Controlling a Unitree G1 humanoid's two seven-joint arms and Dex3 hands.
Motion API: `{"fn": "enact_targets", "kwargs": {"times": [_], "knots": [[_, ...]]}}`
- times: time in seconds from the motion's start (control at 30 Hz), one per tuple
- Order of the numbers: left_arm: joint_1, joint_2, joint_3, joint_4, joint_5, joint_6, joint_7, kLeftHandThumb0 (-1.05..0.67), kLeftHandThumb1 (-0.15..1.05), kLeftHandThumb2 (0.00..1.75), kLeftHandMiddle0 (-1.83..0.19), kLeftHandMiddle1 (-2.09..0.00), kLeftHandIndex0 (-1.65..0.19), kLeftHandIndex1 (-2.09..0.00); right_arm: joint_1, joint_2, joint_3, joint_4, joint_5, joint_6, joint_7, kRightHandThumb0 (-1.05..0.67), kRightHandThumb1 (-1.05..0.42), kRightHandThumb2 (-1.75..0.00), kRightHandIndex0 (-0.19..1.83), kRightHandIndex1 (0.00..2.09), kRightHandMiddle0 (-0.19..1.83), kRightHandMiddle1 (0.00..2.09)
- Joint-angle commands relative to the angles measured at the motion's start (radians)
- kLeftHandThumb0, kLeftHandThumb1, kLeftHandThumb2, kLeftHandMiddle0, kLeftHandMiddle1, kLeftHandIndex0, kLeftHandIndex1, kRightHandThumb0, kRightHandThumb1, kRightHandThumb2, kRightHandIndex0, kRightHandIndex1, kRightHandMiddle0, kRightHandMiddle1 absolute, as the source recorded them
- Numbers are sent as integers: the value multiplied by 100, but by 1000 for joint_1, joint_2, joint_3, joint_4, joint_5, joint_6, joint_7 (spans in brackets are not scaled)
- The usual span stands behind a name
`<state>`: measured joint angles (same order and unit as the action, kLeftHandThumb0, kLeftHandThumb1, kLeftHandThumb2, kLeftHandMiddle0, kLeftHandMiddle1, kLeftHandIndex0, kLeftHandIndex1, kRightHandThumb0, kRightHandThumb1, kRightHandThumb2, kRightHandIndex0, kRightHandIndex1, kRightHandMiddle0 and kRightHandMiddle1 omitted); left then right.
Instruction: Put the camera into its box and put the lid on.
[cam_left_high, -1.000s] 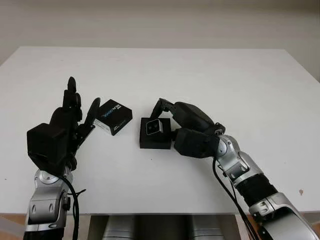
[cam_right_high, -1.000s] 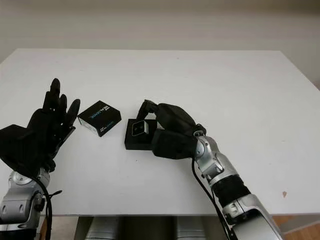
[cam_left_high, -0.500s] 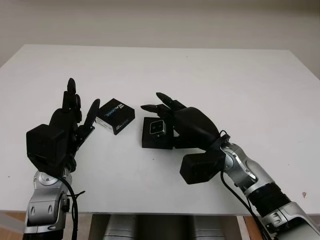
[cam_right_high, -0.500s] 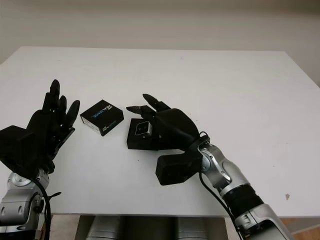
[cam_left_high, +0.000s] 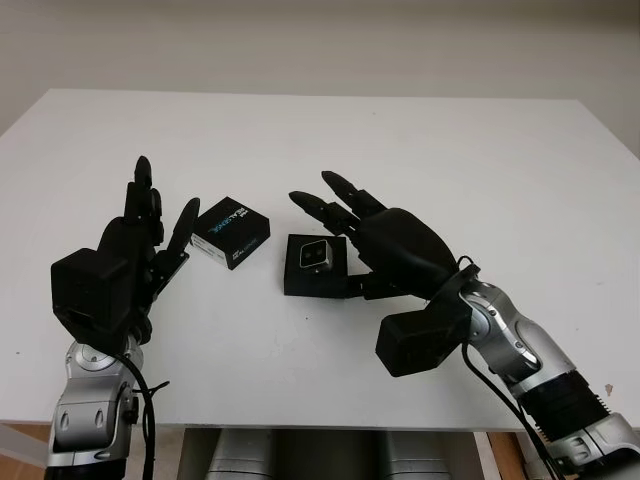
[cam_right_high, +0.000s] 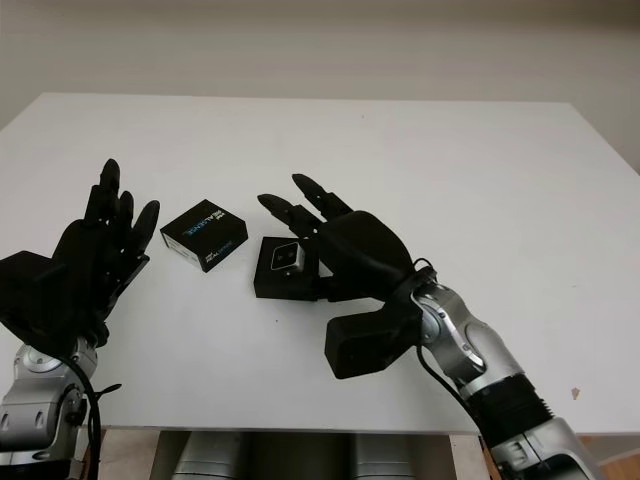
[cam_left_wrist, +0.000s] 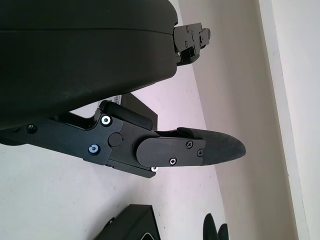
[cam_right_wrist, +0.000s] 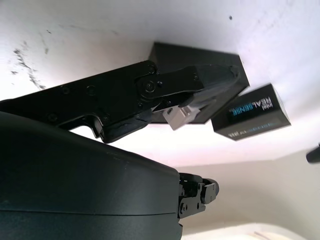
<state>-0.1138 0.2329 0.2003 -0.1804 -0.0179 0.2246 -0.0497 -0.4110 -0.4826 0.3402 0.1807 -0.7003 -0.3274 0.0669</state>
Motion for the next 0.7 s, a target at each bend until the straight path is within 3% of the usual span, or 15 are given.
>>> {"fn": "enact_targets", "kwargs": {"times": [0.0, 0.67], "knots": [[-15, 7, -2, -5, 1, -6, -2, -70, 105, 39, 14, -5, 16, -5, 9, -17, -5, -30, -5, 16, 27, -83, -105, -30, -17, 1, -4, 7], [-2, 2, 7, -27, -20, 4, -1, -69, 105, 38, 13, -5, 16, -5, 42, -58, 34, -47, -85, 72, 176, -89, -105, -45, -19, 3, 3, 8]]}}
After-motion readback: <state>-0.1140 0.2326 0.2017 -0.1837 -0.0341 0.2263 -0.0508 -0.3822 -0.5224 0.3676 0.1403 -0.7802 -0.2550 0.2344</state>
